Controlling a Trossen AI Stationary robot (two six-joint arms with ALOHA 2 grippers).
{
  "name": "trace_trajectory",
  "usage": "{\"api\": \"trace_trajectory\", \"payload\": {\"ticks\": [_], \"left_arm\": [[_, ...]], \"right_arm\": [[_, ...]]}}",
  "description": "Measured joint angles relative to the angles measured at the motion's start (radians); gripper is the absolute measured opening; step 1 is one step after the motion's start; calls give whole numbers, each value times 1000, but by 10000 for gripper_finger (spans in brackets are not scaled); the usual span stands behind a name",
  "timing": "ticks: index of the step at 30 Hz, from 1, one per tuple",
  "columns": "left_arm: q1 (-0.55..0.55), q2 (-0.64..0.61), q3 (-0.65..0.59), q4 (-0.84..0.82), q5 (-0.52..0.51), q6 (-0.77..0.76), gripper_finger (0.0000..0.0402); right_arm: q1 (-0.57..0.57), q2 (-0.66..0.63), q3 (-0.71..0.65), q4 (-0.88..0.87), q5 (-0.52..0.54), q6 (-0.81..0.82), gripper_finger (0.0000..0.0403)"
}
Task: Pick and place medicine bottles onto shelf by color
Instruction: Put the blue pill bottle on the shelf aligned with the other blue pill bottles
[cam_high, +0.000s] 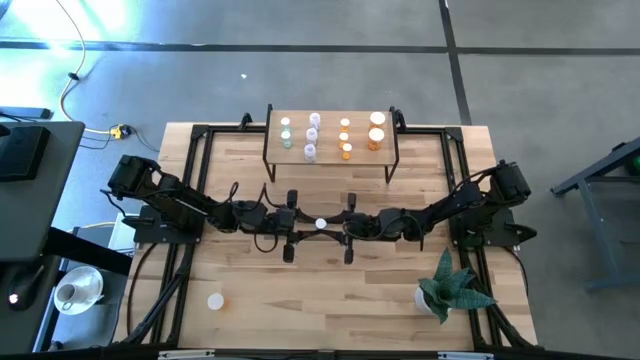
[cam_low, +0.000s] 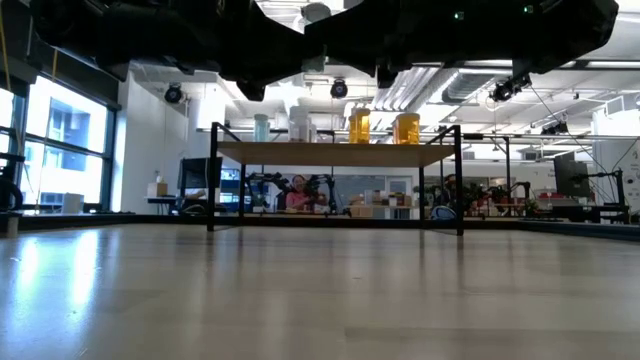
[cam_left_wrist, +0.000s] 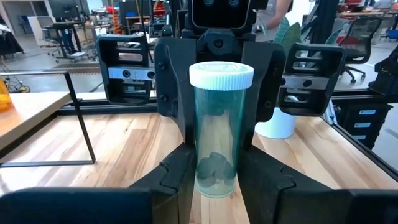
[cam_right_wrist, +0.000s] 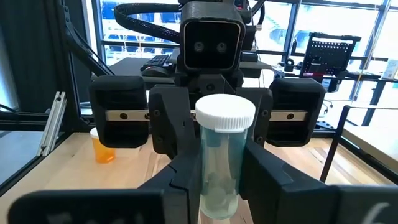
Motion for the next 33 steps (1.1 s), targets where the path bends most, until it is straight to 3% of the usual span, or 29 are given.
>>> {"api": "trace_trajectory", "payload": {"ticks": [7,12,19,26,33], "left_arm": [[0,0,1,-28,1,17,109],[0,0,1,-126,-7,49,148],[-1,-25,0,-311,-70,-74,209],[4,-163,83,-676,-70,-155,214],[5,-274,254,-1088,-42,-175,212]], "right_arm": [[0,0,0,-17,0,13,80],[-2,1,-1,-69,5,21,79],[-2,1,-1,-220,11,135,79],[-3,2,-1,-353,9,326,79],[-27,81,58,-360,-15,380,79]]}}
